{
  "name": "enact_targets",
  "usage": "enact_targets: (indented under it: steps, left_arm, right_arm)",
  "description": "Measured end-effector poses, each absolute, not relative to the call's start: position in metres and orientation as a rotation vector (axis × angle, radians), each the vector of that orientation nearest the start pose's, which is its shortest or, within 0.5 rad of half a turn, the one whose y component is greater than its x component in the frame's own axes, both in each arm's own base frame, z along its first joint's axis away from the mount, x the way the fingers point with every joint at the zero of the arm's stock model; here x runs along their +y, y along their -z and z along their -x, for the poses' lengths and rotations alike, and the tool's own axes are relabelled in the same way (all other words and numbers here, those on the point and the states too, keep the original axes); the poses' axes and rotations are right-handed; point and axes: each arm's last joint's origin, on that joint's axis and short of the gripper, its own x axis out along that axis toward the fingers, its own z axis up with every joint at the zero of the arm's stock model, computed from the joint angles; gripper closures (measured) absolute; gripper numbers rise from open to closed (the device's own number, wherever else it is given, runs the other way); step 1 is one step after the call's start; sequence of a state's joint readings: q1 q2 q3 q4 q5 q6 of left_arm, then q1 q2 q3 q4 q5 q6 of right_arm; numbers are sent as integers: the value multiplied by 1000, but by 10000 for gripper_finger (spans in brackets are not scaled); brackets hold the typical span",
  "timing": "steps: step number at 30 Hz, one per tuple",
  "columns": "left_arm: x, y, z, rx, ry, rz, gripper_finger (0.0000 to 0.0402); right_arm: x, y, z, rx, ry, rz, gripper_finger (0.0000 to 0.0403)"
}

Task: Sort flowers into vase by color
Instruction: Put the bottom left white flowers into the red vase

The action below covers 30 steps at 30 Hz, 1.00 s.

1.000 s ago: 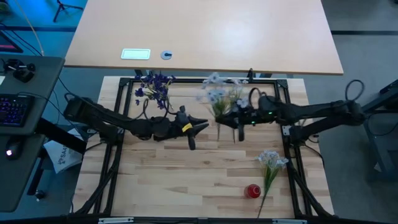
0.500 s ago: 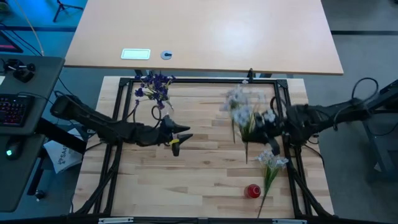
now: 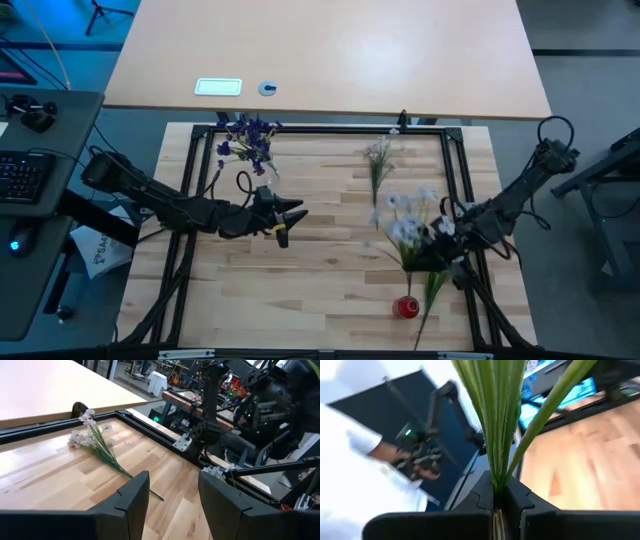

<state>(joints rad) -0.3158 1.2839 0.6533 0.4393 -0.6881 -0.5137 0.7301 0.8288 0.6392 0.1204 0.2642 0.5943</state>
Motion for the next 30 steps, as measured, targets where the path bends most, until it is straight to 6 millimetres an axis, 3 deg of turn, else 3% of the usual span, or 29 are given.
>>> enact_targets:
  steps: [4,13,30]
  left_arm:
    - [-65,-244,-260,64,-403,426,243]
    - [-65,-247,-260,26,-412,464,243]
    - [-65,-247,-260,16,-416,514,243]
  right_arm:
    - [131,-301,-137,230,-498,-482,402]
    - [134,-301,-132,189,-459,-363,402]
    - [144,-296,-123,223,-474,-304,402]
